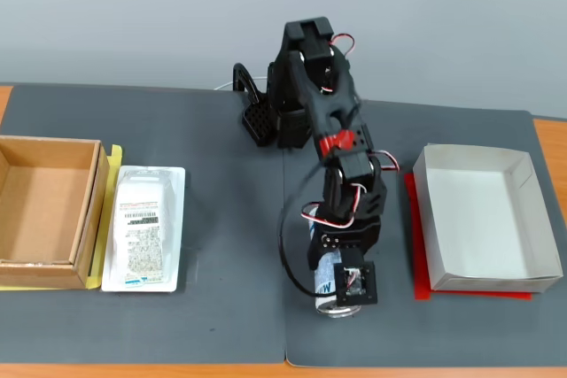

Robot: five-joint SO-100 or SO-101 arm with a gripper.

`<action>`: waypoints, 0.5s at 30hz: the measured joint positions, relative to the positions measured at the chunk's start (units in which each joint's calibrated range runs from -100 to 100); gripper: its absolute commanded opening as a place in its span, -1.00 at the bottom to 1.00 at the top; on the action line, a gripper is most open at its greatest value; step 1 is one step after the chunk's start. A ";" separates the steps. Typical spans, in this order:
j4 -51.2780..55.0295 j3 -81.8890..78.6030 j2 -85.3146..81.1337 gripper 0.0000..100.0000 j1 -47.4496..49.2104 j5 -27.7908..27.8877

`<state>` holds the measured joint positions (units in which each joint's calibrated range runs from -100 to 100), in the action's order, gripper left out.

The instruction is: Pick the can and put it in the brown box

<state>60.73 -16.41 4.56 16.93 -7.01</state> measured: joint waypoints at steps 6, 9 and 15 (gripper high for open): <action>0.09 0.00 -10.40 -0.84 -5.47 9.87; 0.26 0.00 -15.30 -0.84 -9.39 15.43; 5.80 3.90 -20.88 -0.84 -18.18 24.81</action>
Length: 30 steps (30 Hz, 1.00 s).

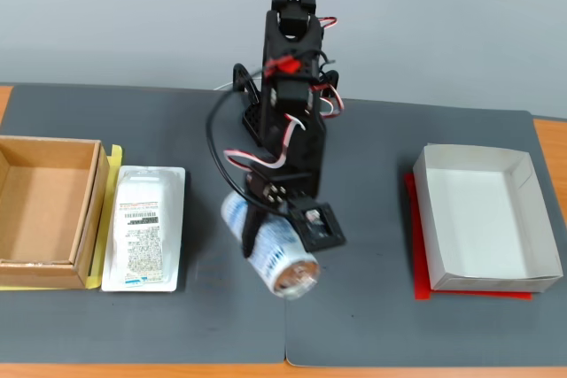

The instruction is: Pick the can and put it in the brown box

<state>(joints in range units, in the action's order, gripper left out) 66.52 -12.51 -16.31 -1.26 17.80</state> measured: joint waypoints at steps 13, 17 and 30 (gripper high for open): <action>7.61 15.78 -0.42 -0.84 -21.51 9.47; 7.61 15.87 -0.42 -0.84 -26.24 13.38; 7.61 33.00 16.99 -0.84 -37.32 17.83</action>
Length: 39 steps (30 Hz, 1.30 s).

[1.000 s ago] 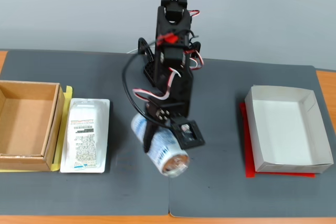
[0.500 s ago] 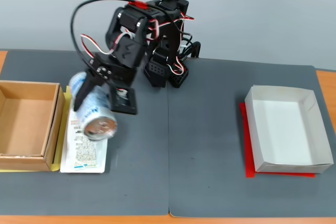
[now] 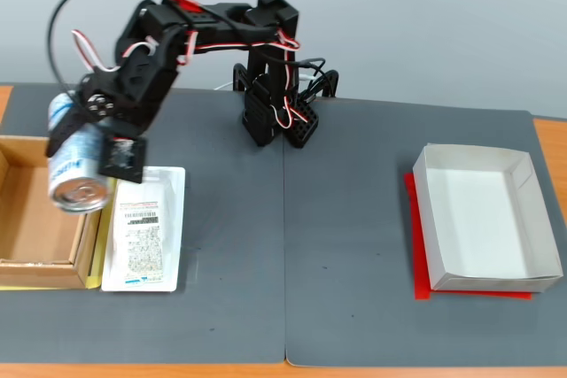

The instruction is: Pick the can and put it in the brown box

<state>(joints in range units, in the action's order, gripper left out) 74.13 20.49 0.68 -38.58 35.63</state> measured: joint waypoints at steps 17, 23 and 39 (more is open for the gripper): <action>0.00 20.67 22.06 -0.33 -5.54 1.86; 0.00 20.76 22.32 -0.31 -5.62 1.86; 0.35 19.95 19.10 -0.97 -3.25 -2.78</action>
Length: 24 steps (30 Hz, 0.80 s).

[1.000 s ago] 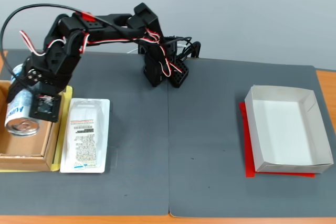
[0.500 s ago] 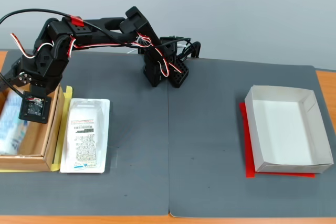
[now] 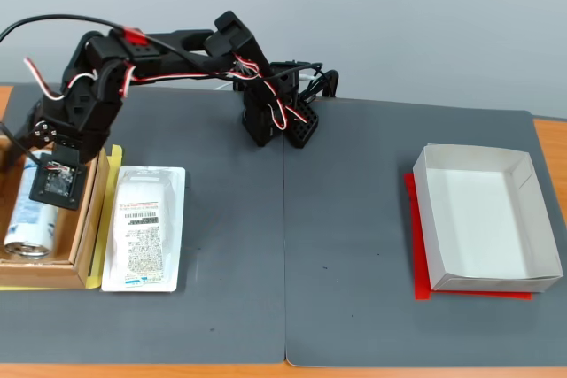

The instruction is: Pick the can and put it in the brown box

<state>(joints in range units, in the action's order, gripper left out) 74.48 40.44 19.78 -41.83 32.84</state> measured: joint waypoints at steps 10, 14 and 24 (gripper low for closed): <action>0.00 -9.70 -16.91 -0.94 7.32 -14.41; 0.00 -15.05 -24.77 -0.94 10.05 -20.12; 0.00 -37.72 -48.69 -0.94 18.40 -24.57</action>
<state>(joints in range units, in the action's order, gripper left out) 74.48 2.72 -28.91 -23.43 8.28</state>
